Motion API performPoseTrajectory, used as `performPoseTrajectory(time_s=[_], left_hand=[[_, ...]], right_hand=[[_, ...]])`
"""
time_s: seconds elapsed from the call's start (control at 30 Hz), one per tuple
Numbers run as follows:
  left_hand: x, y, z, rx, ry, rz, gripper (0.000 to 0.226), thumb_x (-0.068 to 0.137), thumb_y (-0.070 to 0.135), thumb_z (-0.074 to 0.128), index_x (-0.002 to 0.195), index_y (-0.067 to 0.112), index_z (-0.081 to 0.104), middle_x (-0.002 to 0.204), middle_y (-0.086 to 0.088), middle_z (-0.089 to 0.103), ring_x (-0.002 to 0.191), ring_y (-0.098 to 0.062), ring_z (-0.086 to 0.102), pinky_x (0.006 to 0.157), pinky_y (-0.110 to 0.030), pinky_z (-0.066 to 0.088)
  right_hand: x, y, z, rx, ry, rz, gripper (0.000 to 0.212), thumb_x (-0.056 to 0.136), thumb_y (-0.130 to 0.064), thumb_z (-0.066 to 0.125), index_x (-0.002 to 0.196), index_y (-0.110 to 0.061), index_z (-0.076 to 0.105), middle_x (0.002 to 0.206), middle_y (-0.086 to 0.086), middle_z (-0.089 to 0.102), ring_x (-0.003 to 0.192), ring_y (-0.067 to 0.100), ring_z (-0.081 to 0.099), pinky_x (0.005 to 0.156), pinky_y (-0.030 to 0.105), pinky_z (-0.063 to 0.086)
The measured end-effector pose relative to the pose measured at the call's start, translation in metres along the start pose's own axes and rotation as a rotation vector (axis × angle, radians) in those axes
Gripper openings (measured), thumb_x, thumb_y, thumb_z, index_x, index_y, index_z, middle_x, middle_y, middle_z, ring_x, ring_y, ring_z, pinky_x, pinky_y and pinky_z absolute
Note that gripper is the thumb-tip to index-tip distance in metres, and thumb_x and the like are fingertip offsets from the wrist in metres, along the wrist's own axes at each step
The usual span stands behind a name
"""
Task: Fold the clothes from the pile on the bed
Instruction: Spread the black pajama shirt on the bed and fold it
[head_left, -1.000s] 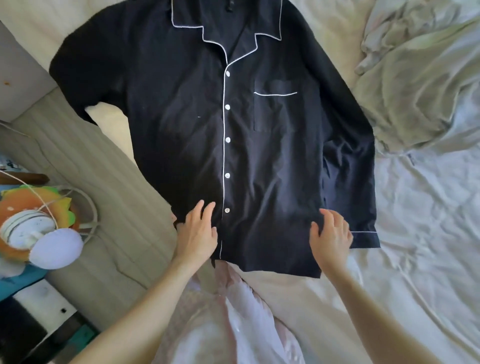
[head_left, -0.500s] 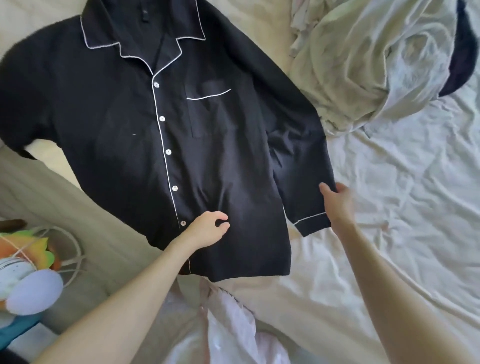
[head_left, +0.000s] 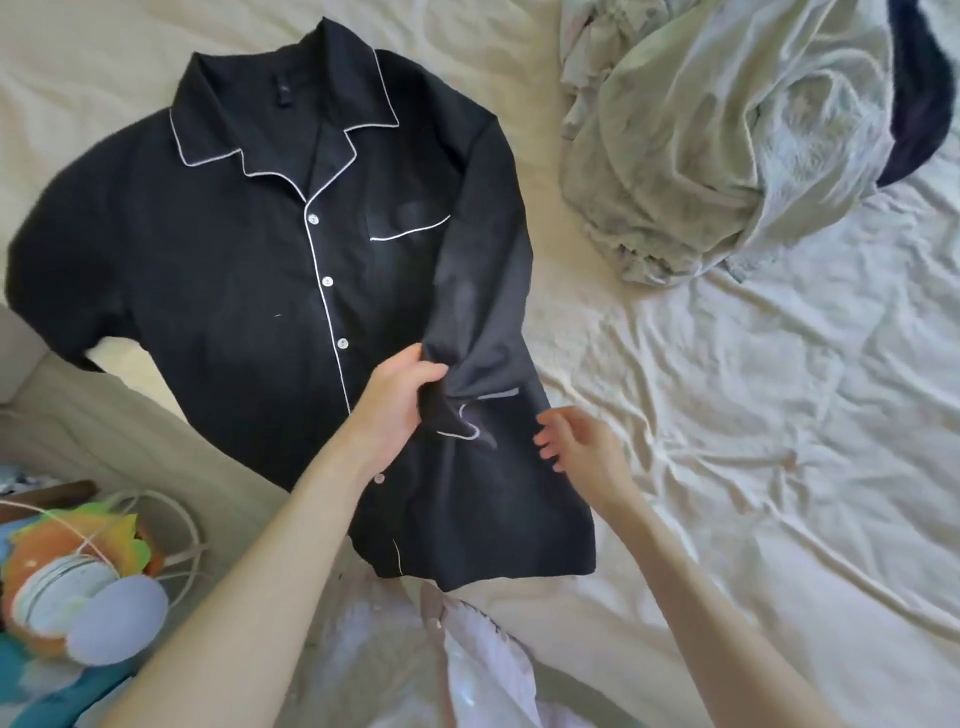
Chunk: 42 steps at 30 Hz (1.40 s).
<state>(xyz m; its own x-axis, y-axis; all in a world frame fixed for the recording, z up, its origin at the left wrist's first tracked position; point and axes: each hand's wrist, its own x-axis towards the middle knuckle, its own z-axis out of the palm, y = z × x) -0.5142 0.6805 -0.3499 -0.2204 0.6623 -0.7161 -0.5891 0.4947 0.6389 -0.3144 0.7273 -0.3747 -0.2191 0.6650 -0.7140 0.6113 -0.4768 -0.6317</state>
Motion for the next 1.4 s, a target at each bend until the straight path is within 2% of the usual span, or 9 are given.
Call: performPoseTrajectory(time_s=[0.1, 0.27, 0.4, 0.57, 0.77, 0.93, 1.1, 1.3, 1.4], left_hand=[[-0.021, 0.000, -0.055, -0.111, 0.093, -0.066, 0.029, 0.082, 0.003, 0.044, 0.089, 0.009, 0.072, 0.097, -0.011, 0.068, 0.094, -0.026, 0.063, 0.076, -0.031, 0.053], [-0.026, -0.007, -0.128, 0.769, 0.605, -0.196, 0.016, 0.094, 0.016, 0.045, 0.086, 0.009, 0.058, 0.076, -0.004, 0.054, 0.082, -0.024, 0.050, 0.071, -0.033, 0.040], [0.001, 0.003, -0.129, 0.997, 0.603, -0.093, 0.042, 0.093, 0.031, 0.052, 0.133, 0.019, 0.045, 0.125, -0.006, 0.053, 0.112, -0.025, 0.050, 0.089, -0.034, 0.037], [0.057, 0.009, -0.098, 1.280, 0.470, -0.019, 0.075, 0.086, 0.042, 0.062, 0.147, 0.023, 0.021, 0.144, -0.008, 0.035, 0.129, -0.030, 0.039, 0.102, -0.048, 0.034], [0.073, 0.020, -0.110, 0.949, 0.628, 0.190, 0.006, 0.089, 0.018, 0.058, 0.092, 0.021, 0.063, 0.095, 0.007, 0.062, 0.093, -0.015, 0.054, 0.078, -0.019, 0.032], [0.054, 0.028, -0.135, 0.856, 0.903, 0.036, 0.021, 0.093, 0.011, 0.048, 0.111, 0.012, 0.058, 0.118, -0.010, 0.055, 0.110, -0.031, 0.049, 0.087, -0.031, 0.034], [0.089, 0.054, -0.123, 1.046, 0.757, 0.069, 0.046, 0.093, 0.017, 0.050, 0.138, 0.014, 0.038, 0.140, -0.013, 0.038, 0.126, -0.033, 0.041, 0.104, -0.050, 0.034], [0.162, 0.102, -0.087, 1.161, 0.462, 0.189, 0.067, 0.092, 0.038, 0.055, 0.148, 0.027, 0.020, 0.149, 0.004, 0.033, 0.136, -0.027, 0.024, 0.107, -0.047, 0.022], [0.185, 0.113, -0.086, 1.309, 0.413, 0.087, 0.050, 0.091, 0.037, 0.055, 0.138, 0.030, 0.039, 0.129, 0.004, 0.053, 0.127, -0.025, 0.031, 0.100, -0.039, 0.026]], right_hand=[[0.012, -0.011, 0.005, 0.125, 0.001, 0.021, 0.020, 0.095, -0.019, 0.047, 0.092, -0.015, 0.067, 0.079, -0.003, 0.069, 0.068, 0.007, 0.062, 0.066, 0.020, 0.051], [0.041, -0.040, 0.040, 0.402, -0.232, 0.186, 0.028, 0.099, -0.030, 0.045, 0.112, -0.010, 0.060, 0.111, 0.009, 0.067, 0.102, 0.021, 0.065, 0.088, 0.031, 0.052], [0.070, -0.069, 0.074, 0.718, -0.313, 0.349, 0.049, 0.101, -0.035, 0.041, 0.137, -0.001, 0.041, 0.135, 0.014, 0.052, 0.115, 0.027, 0.055, 0.094, 0.035, 0.046], [0.119, -0.103, 0.083, 0.951, -0.230, 0.404, 0.053, 0.099, -0.039, 0.042, 0.142, -0.007, 0.038, 0.141, 0.004, 0.049, 0.126, 0.018, 0.049, 0.101, 0.033, 0.040], [0.167, -0.121, 0.041, 1.470, -0.119, 0.467, 0.038, 0.100, -0.036, 0.038, 0.116, -0.007, 0.057, 0.133, 0.001, 0.056, 0.124, 0.017, 0.052, 0.096, 0.037, 0.038], [0.167, -0.131, 0.037, 1.024, -0.088, 0.389, 0.035, 0.101, -0.029, 0.038, 0.131, -0.014, 0.045, 0.130, -0.001, 0.054, 0.121, 0.017, 0.055, 0.106, 0.045, 0.032], [0.162, -0.144, 0.070, 0.604, -0.236, 0.505, 0.055, 0.097, -0.046, 0.041, 0.136, -0.008, 0.044, 0.136, 0.006, 0.051, 0.127, 0.024, 0.047, 0.105, 0.039, 0.034], [0.194, -0.172, 0.051, 1.440, -0.061, 0.409, 0.019, 0.097, -0.021, 0.048, 0.094, -0.005, 0.058, 0.101, 0.004, 0.065, 0.105, 0.016, 0.061, 0.091, 0.031, 0.046], [0.195, -0.165, 0.044, 1.398, 0.048, 0.337, 0.017, 0.097, -0.023, 0.049, 0.096, -0.010, 0.059, 0.109, 0.000, 0.064, 0.104, 0.018, 0.061, 0.085, 0.032, 0.050]])
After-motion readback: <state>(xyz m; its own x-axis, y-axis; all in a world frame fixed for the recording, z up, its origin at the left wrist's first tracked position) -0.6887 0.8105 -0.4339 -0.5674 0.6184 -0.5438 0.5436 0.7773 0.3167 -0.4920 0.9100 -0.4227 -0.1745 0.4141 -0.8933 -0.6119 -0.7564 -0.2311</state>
